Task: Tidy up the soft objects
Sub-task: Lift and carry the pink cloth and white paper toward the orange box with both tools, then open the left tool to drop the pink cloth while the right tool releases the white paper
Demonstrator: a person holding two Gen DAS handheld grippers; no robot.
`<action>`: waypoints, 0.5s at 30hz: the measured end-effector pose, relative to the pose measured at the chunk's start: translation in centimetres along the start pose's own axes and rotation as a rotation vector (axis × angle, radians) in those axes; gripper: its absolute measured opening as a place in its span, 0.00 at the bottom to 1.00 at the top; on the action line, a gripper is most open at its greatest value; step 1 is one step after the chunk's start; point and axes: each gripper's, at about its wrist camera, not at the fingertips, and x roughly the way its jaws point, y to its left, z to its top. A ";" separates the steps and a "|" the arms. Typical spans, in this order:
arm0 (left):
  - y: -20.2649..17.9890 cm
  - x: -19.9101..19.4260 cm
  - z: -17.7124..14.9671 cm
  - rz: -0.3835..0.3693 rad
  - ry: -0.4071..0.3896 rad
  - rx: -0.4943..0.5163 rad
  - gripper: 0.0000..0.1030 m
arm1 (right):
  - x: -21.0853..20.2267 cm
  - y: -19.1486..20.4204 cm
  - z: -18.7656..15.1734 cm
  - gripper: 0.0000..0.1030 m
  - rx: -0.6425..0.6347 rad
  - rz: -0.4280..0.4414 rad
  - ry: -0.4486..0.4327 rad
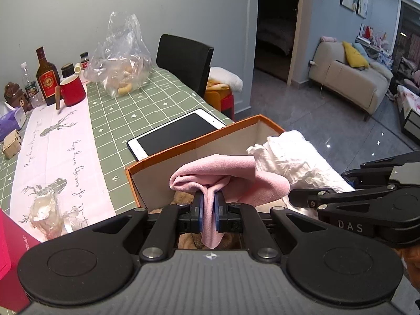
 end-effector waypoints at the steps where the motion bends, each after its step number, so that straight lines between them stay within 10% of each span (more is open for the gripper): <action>1: -0.1 0.2 0.2 0.002 0.005 0.010 0.09 | 0.2 -0.1 0.1 0.24 0.004 0.005 0.005; 15: -0.1 4.3 1.9 0.045 0.089 0.053 0.09 | 3.8 -0.3 0.9 0.22 0.009 0.027 0.084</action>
